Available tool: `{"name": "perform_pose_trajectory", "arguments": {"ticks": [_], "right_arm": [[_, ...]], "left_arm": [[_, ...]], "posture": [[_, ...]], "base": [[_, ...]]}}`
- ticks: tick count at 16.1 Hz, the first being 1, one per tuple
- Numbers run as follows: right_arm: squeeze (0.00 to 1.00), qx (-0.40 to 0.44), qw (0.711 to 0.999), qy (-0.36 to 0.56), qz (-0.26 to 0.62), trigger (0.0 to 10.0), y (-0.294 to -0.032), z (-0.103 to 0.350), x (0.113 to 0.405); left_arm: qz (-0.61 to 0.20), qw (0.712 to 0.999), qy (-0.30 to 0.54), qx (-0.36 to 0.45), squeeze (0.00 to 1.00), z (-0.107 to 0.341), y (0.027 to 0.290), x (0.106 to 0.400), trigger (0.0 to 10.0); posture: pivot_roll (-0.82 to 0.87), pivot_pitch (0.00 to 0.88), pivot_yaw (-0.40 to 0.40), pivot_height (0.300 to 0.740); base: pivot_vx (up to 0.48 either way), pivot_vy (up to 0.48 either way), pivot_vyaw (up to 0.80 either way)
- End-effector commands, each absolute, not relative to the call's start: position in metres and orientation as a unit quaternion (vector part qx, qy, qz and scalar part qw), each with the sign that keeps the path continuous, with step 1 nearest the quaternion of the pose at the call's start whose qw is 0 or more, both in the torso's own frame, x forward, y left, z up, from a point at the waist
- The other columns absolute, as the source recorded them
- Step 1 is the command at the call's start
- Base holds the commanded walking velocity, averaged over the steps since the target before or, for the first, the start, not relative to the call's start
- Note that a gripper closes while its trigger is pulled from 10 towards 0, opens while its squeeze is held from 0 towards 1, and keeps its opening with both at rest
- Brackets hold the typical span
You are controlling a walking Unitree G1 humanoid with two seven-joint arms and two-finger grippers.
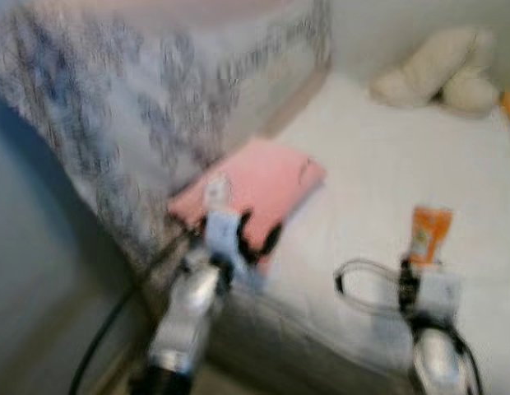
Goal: Clean up the room
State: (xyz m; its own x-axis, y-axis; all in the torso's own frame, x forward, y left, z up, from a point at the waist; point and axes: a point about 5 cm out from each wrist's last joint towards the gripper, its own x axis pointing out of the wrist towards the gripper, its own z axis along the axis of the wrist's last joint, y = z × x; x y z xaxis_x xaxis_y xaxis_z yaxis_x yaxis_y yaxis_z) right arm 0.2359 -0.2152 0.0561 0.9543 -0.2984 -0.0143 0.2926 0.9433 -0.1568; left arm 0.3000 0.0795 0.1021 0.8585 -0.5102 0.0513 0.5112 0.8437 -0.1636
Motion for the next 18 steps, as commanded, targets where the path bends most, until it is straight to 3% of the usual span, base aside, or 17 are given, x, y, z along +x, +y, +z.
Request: {"name": "perform_pose_trajectory", "arguments": {"ticks": [1,8,10,13,18], "right_arm": [[0.0,-0.073,0.987,0.015,-0.144,10.0,-0.216,0.059,0.24],[0.0,-0.073,0.986,-0.004,-0.149,10.0,-0.214,0.065,0.244],[0.0,-0.101,0.969,-0.072,-0.213,10.0,-0.23,0.087,0.235],[0.0,-0.094,0.973,-0.038,-0.207,10.0,-0.23,0.076,0.235],[0.0,-0.093,0.977,-0.039,-0.189,10.0,-0.222,0.078,0.242]], "left_arm": [[-0.273,0.958,-0.015,-0.081,0.0,0.106,0.073,0.303,10.0],[-0.292,0.952,-0.031,-0.081,0.0,0.109,0.071,0.308,10.0],[-0.291,0.95,-0.032,-0.104,0.0,0.111,0.072,0.312,10.0],[-0.296,0.949,-0.04,-0.1,0.0,0.116,0.07,0.316,10.0],[-0.303,0.948,-0.043,-0.09,0.0,0.117,0.067,0.317,10.0]], "posture": [[0.08,0.0,0.019,0.74],[0.06,0.0,0.028,0.74],[0.06,0.0,0.028,0.74],[0.06,0.0,0.041,0.74],[0.05,0.0,0.045,0.74]], "base": [[0.0,-0.48,0.0],[0.0,-0.48,0.0],[0.0,-0.48,0.0],[0.0,-0.48,0.0],[0.0,-0.48,-0.72]]}}
